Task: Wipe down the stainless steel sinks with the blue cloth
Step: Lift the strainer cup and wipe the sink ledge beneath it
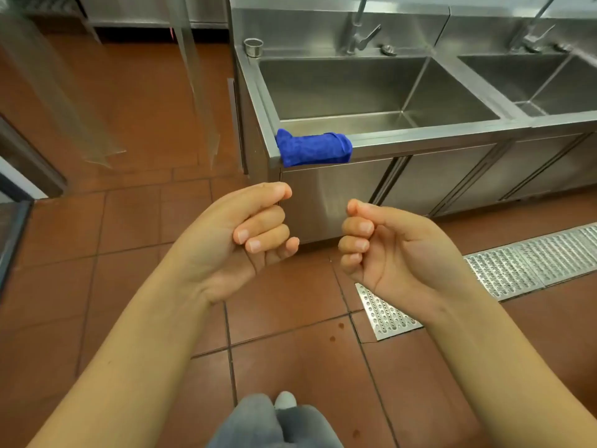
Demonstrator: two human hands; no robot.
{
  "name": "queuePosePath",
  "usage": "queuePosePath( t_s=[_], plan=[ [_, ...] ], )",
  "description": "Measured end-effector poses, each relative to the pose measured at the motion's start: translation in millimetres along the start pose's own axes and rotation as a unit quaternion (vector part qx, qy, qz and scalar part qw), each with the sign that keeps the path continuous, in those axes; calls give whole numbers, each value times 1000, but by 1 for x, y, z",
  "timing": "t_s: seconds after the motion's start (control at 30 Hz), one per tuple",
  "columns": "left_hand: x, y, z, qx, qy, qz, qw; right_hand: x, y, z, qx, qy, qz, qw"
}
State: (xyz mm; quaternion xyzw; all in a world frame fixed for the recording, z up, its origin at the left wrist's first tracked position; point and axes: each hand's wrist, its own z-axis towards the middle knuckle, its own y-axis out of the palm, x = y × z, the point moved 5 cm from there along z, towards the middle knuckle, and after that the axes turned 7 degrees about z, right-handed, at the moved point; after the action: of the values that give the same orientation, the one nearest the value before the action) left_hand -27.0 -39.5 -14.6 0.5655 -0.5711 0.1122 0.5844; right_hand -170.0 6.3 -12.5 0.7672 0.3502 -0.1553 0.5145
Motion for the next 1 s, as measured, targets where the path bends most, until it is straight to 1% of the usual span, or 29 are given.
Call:
queuePosePath(
  t_s=[0.07, 0.3, 0.5, 0.7, 1.0],
  plan=[
    [3, 0, 8, 4, 12, 10, 1000, -4, -3, 10, -4, -7, -1, 1000],
    [21, -16, 44, 12, 11, 13, 1000, -18, 2, 53, -16, 5, 1, 1000],
    [46, -35, 84, 10, 7, 21, 1000, -35, 11, 94, -4, -11, 13, 1000],
    [62, -43, 119, -8, -10, 35, 999, -57, 12, 122, 9, -35, 30, 999],
    [85, -39, 183, -24, -2, 36, 999, -108, 8, 173, 11, -30, 13, 999]
  ],
)
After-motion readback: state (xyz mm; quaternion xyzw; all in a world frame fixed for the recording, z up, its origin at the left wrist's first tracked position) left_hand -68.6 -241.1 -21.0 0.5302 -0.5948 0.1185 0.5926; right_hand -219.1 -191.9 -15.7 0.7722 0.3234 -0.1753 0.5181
